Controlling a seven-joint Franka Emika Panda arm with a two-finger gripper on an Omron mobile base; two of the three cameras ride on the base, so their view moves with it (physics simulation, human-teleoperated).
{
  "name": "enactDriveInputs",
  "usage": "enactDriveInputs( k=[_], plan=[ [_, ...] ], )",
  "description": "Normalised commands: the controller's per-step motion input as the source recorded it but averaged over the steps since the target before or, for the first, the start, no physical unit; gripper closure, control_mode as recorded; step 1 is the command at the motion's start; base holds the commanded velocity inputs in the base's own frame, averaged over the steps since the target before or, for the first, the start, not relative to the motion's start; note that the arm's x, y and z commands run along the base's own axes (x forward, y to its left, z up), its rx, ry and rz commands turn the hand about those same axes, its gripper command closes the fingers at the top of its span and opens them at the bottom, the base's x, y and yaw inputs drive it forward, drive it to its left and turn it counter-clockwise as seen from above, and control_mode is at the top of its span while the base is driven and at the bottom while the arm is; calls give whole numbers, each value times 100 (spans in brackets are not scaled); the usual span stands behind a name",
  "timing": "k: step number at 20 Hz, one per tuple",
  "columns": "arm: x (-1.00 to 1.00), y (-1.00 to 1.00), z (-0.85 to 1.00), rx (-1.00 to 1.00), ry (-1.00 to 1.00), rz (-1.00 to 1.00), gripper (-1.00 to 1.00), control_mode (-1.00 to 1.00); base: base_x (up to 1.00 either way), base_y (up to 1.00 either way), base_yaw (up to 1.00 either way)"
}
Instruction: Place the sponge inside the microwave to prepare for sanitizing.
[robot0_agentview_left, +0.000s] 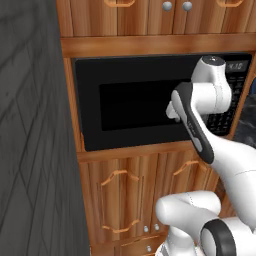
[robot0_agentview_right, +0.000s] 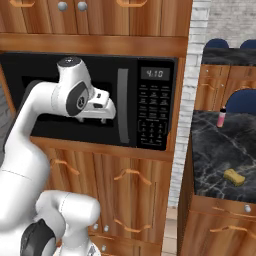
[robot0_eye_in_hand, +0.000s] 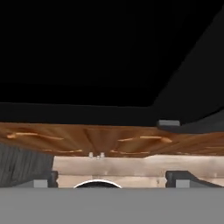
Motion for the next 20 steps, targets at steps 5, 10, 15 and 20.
enactDriveInputs(
  k=[5, 10, 15, 20],
  plan=[
    [-17, -60, 14, 0, -14, -10, -100, -100, 0, 0, 0],
    [-10, -56, 12, 1, -14, -11, -100, -100, 0, 0, 0],
    [12, -25, 0, 1, -4, -2, -100, -100, 0, 0, 0],
    [28, -9, 0, 0, 0, 2, -100, -100, 0, 0, 0]
  ],
)
